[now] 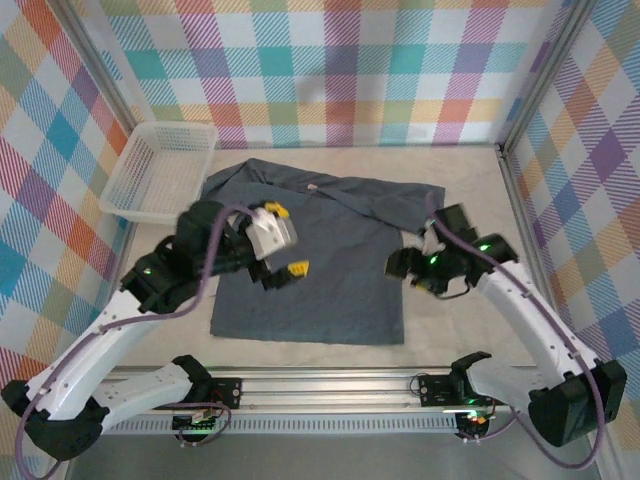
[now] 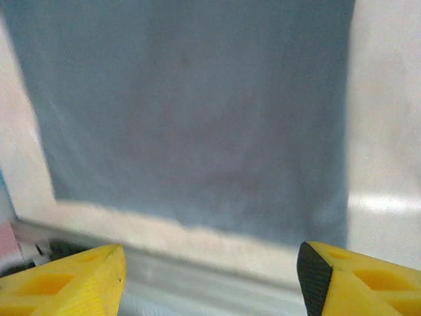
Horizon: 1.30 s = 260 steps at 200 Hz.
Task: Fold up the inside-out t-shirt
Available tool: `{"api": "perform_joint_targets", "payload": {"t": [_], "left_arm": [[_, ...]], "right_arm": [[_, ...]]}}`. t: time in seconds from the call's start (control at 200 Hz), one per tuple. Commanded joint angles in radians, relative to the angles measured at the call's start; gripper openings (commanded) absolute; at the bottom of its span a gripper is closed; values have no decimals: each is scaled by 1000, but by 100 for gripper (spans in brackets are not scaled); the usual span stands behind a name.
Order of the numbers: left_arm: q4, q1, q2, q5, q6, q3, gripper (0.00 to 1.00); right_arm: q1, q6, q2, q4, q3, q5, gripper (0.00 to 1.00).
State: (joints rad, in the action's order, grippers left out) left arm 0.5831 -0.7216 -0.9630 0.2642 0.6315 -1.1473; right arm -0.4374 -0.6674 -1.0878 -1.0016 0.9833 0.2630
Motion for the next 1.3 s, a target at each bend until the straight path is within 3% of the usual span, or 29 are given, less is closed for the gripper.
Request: {"api": "perform_joint_targets", "payload": {"t": [0.0, 0.115, 0.2, 0.39, 0.525, 0.625, 0.785, 0.875, 0.97, 1.075, 1.295], "left_arm": [[149, -30, 11, -71, 164, 73, 100], [162, -50, -19, -62, 185, 104, 100], [165, -63, -52, -77, 208, 107, 100], [123, -63, -79, -92, 243, 132, 100], [123, -63, -85, -81, 241, 142, 100], [143, -63, -83, -76, 238, 143, 100], [164, -64, -61, -91, 236, 160, 100], [159, -63, -44, -91, 228, 170, 100], [152, -63, -32, -95, 226, 181, 100], [147, -63, -24, -99, 221, 189, 100], [124, -63, -10, -72, 208, 213, 100]], "right_arm": [[-115, -224, 13, -97, -87, -15, 70], [-199, -266, -6, 33, -190, 15, 70], [-268, -205, -85, 85, -201, 10, 70], [-466, -8, -272, 45, -112, -253, 68], [-599, 141, -428, 28, -30, -394, 71], [-658, 238, -510, 85, 7, -410, 73], [-670, 309, -602, 159, 14, -398, 72], [-670, 327, -628, 187, 2, -395, 61], [-670, 323, -634, 205, -4, -383, 38], [-670, 307, -603, 206, -18, -379, 21], [-671, 302, -498, 171, -32, -388, 22]]}}
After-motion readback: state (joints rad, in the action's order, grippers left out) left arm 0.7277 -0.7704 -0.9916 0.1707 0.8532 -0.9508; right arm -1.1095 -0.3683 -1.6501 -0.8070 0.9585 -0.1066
